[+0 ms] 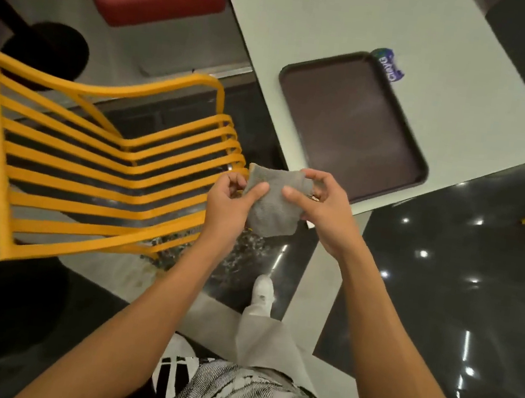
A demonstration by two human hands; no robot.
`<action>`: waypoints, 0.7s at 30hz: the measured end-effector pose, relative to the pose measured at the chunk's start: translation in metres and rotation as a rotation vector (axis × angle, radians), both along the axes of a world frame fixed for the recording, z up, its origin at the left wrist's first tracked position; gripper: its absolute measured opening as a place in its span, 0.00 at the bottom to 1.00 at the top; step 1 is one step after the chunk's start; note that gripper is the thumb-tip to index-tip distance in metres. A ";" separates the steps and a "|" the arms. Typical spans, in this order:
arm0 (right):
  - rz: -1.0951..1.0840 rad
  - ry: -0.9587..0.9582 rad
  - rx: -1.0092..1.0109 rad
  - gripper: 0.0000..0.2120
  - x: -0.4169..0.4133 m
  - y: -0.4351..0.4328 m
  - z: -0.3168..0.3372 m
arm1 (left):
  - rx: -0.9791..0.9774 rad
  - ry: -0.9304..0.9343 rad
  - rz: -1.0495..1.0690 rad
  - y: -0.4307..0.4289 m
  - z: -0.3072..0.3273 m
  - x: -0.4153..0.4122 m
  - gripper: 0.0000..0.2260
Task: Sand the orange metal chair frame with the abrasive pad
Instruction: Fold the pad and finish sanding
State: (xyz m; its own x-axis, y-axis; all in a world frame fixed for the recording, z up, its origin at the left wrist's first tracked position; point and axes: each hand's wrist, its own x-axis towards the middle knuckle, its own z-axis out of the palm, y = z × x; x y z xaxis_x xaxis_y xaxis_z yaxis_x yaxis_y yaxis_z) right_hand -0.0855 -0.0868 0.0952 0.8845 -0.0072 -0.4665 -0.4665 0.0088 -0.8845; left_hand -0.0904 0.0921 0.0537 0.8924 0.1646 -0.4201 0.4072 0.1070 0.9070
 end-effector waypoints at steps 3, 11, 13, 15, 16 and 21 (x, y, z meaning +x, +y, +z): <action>0.037 -0.065 -0.118 0.23 0.014 -0.023 -0.002 | -0.030 0.025 -0.003 -0.021 0.002 0.016 0.15; -0.009 -0.097 -0.313 0.20 0.057 -0.080 -0.026 | -0.062 0.124 -0.106 -0.061 -0.001 0.061 0.05; -0.014 -0.086 -0.374 0.18 0.070 -0.093 -0.034 | -0.033 0.135 -0.132 -0.072 -0.007 0.071 0.06; -0.020 -0.080 -0.421 0.16 0.082 -0.105 -0.040 | -0.019 0.163 -0.146 -0.084 -0.013 0.080 0.14; -0.014 -0.079 -0.448 0.14 0.088 -0.111 -0.043 | -0.023 0.180 -0.152 -0.091 -0.017 0.083 0.16; 0.069 -0.063 -0.571 0.08 0.118 -0.134 -0.064 | 0.051 0.244 -0.189 -0.123 -0.044 0.102 0.12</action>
State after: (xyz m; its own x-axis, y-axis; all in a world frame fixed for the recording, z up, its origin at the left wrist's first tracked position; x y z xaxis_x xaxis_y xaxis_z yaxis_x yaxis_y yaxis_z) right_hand 0.0323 -0.2212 0.0310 0.9176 -0.1834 -0.3526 -0.3956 -0.5067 -0.7660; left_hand 0.0114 -0.0308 0.0101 0.7832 0.0314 -0.6209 0.6217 -0.0344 0.7825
